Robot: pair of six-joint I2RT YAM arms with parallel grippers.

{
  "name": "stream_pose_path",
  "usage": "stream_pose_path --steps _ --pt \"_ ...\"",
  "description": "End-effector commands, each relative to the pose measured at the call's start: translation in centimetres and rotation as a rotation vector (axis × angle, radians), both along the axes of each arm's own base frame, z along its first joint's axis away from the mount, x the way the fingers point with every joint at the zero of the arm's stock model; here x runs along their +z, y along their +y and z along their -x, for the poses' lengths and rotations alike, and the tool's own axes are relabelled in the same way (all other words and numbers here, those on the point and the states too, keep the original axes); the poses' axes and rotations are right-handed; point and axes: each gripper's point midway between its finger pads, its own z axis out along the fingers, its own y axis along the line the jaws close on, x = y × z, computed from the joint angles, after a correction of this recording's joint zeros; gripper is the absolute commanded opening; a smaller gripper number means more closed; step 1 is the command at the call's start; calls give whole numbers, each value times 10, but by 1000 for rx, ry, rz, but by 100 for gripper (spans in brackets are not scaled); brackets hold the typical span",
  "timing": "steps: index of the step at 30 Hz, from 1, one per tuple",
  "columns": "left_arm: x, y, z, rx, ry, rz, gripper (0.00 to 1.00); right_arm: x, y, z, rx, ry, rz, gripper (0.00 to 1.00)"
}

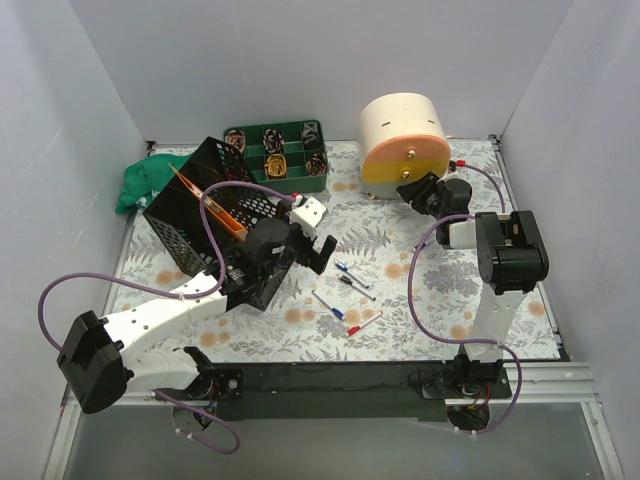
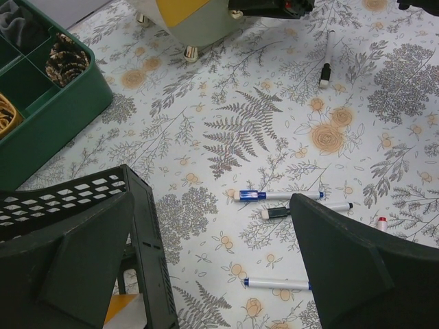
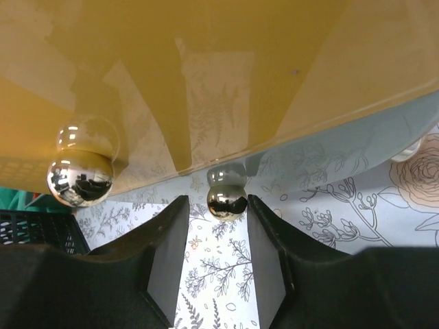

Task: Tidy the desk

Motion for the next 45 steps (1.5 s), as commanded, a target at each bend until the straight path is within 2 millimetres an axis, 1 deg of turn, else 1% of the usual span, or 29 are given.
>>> stream_pose_path --steps 1,3,4,7,9,10,13,16,17,18,19,22,23,24,26,27,30,31,33,34,36,37,38,39,40,42,43,44,45 --pt "3 2 -2 10 -14 -9 98 26 3 -18 -4 -91 -19 44" --pt "1 2 -2 11 -13 -13 98 23 4 -18 -2 -87 -17 40" --pt "2 2 -2 11 -14 -12 98 22 4 -17 1 -84 -18 35" --pt "1 2 -2 11 -13 -13 98 19 3 -14 5 -76 -19 28" --pt "0 1 -3 11 -11 -15 98 22 1 -11 5 -83 -20 25" --pt "1 1 -2 10 -12 -14 98 22 1 -9 11 -83 -22 21" --pt "2 1 -2 8 -13 -11 98 21 -2 1 18 -78 -25 20" --pt "4 2 -2 9 -15 -7 98 22 -3 15 33 -74 -25 19" --pt "5 2 -1 7 -16 -5 98 21 -3 23 39 -67 -25 19" --pt "5 1 -1 4 -16 -4 98 21 -4 28 42 -65 -23 18" --pt "7 2 0 3 -18 1 98 28 -3 32 51 -81 -20 18" --pt "10 2 1 1 -23 10 98 20 -4 53 67 -56 -13 18" --pt "10 1 1 -1 -22 10 98 25 -4 57 73 -68 -9 19" --pt "11 1 1 -2 -21 12 98 19 -4 65 75 -49 -7 19" --pt "14 1 2 -9 -24 20 98 23 -4 72 87 -61 3 21" --pt "13 1 3 -10 -22 21 98 20 -4 75 88 -52 7 22" --pt "15 0 4 -15 -20 26 98 15 -4 84 100 -40 21 34" --pt "14 0 4 -15 -20 26 98 16 -3 85 110 -44 25 42" --pt "15 -1 4 -19 -19 29 98 20 -3 86 122 -62 45 52" --pt "16 -1 4 -19 -20 31 98 21 -3 87 132 -69 53 59" --pt "17 -1 5 -21 -19 34 98 29 -4 90 145 -99 79 67" --pt "17 -1 5 -22 -19 36 98 29 -4 94 169 -105 106 69" --pt "17 -1 5 -24 -19 35 98 35 -5 97 181 -126 125 71" --pt "17 -2 6 -27 -18 37 98 37 -7 100 194 -136 143 72" --pt "20 -1 6 -28 -22 42 98 38 -5 105 246 -171 205 73" --pt "22 -1 7 -30 -23 49 98 39 -3 117 313 -181 268 72" --pt "24 -1 8 -33 -26 55 98 41 -6 125 366 -202 292 72" --pt "26 -1 8 -33 -30 58 98 39 -7 134 437 -237 390 72" --pt "27 -1 8 -34 -32 60 98 47 -8 135 487 -261 436 72"
